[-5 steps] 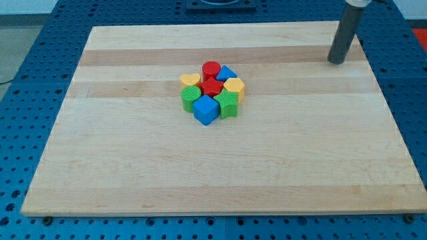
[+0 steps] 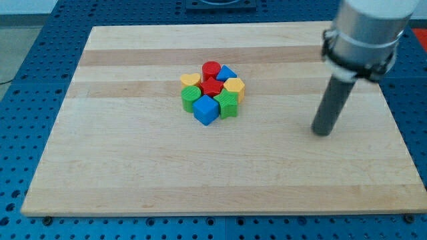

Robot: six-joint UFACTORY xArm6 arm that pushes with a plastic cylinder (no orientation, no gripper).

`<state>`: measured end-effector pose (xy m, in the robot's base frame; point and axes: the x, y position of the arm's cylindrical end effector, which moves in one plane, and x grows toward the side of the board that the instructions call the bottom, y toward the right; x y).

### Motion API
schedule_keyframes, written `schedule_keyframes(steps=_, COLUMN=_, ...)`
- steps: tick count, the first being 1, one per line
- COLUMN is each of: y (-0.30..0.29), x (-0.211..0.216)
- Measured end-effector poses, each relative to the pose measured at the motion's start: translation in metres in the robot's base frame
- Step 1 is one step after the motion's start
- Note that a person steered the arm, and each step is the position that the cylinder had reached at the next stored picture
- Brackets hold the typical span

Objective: Push the green circle and blue block towards the bottom center

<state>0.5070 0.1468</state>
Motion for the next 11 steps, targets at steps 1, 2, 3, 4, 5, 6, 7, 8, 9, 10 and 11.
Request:
schedule_keyframes(steps=1, y=-0.065, x=0.047)
schedule_keyframes(steps=2, y=-0.135, x=0.047)
schedule_keyframes(steps=3, y=-0.22, x=0.02)
schedule_keyframes(steps=4, y=-0.296, x=-0.024)
schedule_keyframes(steps=5, y=-0.32, x=-0.093)
schedule_keyframes(steps=6, y=-0.275, x=-0.12)
schedule_keyframes(steps=7, y=-0.259, x=-0.118)
schedule_keyframes(steps=8, y=-0.234, x=-0.103)
schedule_keyframes(steps=9, y=-0.204, x=-0.08)
schedule_keyframes(steps=10, y=-0.182, x=-0.058)
schedule_keyframes(steps=11, y=-0.171, x=-0.034)
